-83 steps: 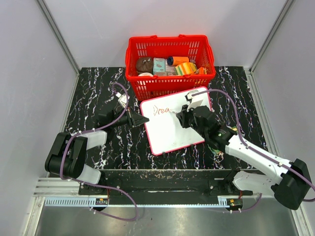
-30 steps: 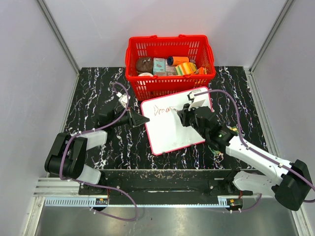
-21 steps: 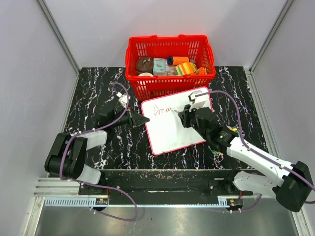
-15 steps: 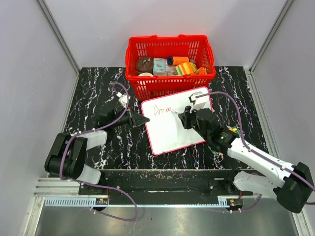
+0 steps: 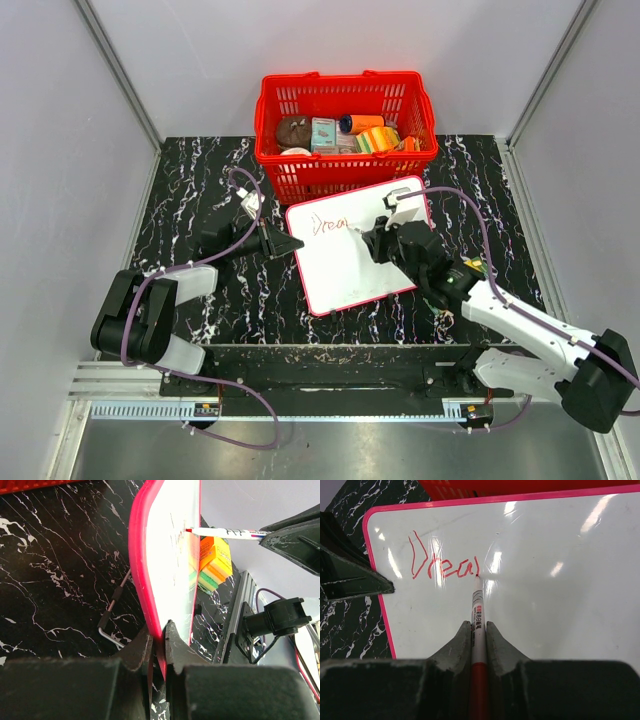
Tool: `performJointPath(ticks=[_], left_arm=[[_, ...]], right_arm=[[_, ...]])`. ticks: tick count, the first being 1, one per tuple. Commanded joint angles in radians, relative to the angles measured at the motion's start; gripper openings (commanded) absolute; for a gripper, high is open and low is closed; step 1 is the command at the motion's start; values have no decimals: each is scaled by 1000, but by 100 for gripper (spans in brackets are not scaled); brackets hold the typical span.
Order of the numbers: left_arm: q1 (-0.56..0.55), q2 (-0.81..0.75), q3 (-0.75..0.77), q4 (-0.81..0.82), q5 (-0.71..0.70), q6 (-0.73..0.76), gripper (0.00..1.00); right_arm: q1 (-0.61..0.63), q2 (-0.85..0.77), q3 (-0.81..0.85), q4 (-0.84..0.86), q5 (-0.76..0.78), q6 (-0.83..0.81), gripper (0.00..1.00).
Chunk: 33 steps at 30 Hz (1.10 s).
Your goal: Write a sentence on the whiteboard
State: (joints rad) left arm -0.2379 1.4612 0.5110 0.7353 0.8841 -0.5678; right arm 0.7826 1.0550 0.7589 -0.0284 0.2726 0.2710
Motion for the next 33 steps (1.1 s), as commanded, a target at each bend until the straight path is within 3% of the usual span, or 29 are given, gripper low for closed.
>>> performJointPath(ticks=[1,33], left_arm=[[-20,-10,14,-11,-19,155,0],[-23,-12,14,-13,-20,158,0]], right_arm=[[-11,28,45,19,39,-21,0],[-20,-1,28,35,39,-3,0]])
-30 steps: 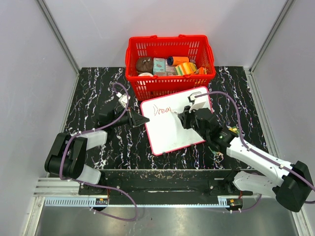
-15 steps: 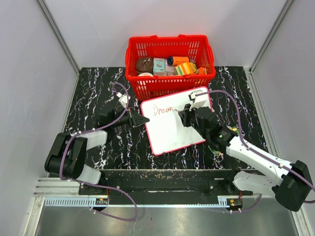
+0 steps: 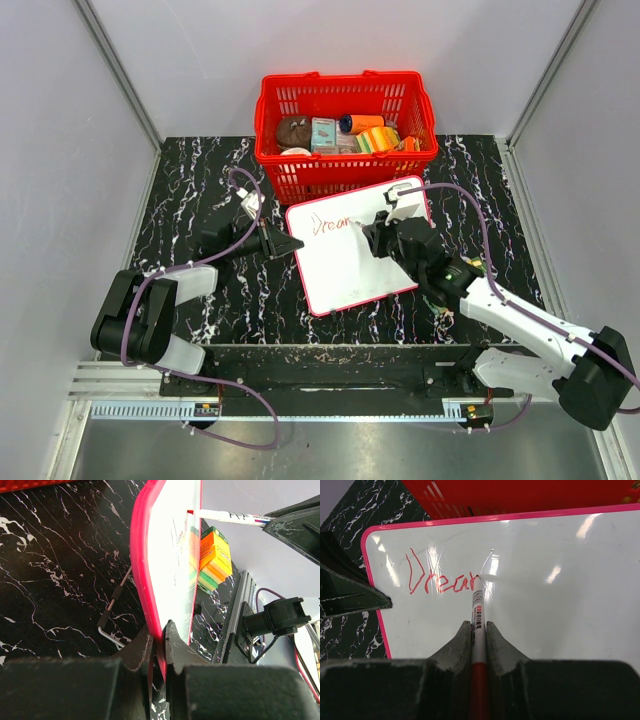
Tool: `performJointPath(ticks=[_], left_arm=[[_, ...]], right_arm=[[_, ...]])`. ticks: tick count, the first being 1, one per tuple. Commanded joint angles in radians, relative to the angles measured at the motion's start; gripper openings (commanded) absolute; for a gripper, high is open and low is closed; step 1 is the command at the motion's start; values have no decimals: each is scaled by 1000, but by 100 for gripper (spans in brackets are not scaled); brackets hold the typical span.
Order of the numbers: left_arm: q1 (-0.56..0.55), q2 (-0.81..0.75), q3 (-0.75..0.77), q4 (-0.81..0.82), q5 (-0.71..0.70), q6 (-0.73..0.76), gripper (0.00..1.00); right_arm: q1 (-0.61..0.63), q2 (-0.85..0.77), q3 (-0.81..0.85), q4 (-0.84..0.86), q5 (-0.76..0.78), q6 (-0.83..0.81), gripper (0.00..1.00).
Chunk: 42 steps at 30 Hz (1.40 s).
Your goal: Write a sentence on the whiteboard
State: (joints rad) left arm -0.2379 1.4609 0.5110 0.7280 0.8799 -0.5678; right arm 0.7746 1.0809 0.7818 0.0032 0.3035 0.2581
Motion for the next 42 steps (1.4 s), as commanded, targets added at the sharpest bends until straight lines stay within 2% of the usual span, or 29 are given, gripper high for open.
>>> performJointPath(ticks=[1,14,42], left_arm=[[-21,-13,14,-6,-18,158,0],[-23,-11,15,-6,-16,160,0],[-24,-14,15,-13,-19,163,0]], right_arm=[[-12,-30,2,-31,6,13,0],[-12,-45,-21,-46,-23,32,0],[-17,1,47,26,63,-11,0]])
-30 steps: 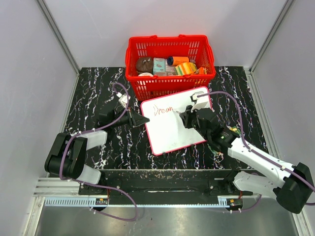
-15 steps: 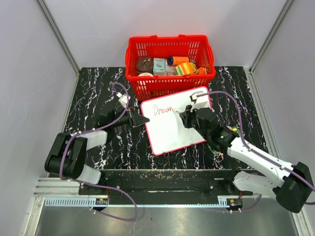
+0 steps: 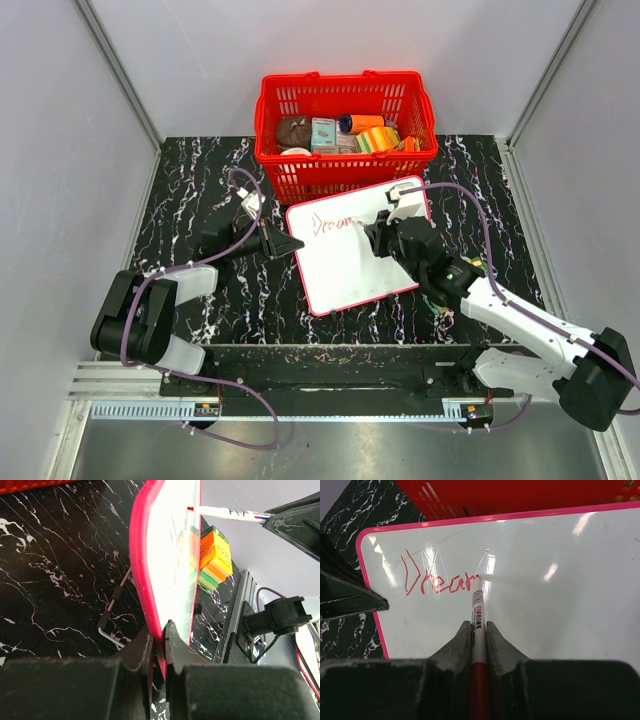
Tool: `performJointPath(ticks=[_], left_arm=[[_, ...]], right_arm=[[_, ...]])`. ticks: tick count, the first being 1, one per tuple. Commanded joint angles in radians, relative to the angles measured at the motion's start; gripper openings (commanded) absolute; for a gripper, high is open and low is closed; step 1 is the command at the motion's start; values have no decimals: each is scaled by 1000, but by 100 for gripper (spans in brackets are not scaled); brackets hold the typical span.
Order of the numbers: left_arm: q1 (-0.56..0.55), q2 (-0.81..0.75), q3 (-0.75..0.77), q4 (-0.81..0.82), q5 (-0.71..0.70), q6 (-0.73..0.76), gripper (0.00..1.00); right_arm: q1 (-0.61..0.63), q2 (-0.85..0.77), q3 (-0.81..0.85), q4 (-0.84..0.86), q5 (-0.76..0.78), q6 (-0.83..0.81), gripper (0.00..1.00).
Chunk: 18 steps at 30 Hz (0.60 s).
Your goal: Write a sentence on the whiteboard
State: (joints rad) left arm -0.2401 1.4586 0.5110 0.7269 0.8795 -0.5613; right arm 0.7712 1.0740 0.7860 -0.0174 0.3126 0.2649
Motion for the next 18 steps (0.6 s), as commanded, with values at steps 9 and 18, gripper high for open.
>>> performJointPath(ticks=[9,18], left_arm=[[-22,-14,15,-15,-17,158,0],[-22,-14,15,-17,-22,161,0]], right_arm=[[-16,7,45,36,46,-15,0],[-16,-25,19,-12,28,-6,0]])
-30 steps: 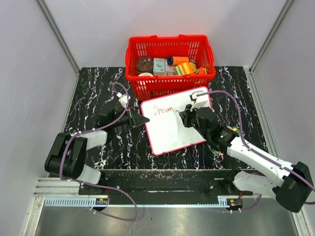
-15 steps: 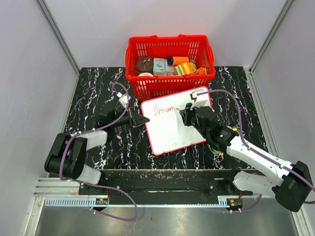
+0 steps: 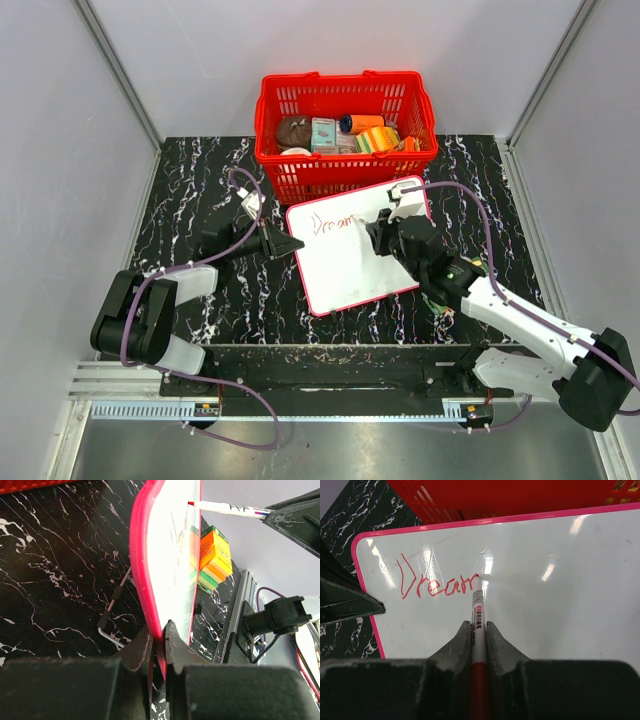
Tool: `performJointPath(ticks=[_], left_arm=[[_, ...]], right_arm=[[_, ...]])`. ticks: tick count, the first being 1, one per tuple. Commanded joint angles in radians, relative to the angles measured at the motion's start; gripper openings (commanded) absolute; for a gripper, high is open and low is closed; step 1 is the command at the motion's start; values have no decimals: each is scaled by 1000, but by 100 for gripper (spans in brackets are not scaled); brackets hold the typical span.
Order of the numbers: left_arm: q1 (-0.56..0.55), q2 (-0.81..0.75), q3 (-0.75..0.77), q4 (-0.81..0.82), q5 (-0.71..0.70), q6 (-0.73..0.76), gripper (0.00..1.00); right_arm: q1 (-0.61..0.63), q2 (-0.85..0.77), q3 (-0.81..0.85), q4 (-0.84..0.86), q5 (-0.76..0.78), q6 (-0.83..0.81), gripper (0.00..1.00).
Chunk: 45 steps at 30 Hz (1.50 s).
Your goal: Write a sentence on the whiteboard
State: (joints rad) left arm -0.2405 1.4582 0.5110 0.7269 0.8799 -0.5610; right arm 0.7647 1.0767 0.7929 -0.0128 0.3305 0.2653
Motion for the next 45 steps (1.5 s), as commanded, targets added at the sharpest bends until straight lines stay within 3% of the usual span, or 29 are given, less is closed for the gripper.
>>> performJointPath(ticks=[1,15,25,36,45], left_arm=[[-22,-13,15,-18,-22,161,0],[-25,-13,15,-20,-22,162,0],[-23,-13,15,-20,-24,162,0],[-25,-15,15,-20,-24,162,0],[-25,-15,15,-21,-24,164,0]], right_arm=[[-10,-31,5,-18,4,-2,0],[-13,-73,-41,-44,-39,41,0],[-11,-129,-24,-7,15,26,0],[-15,-57,20,4,39,-3,0],[-19,-87,-6,57,74,8,0]])
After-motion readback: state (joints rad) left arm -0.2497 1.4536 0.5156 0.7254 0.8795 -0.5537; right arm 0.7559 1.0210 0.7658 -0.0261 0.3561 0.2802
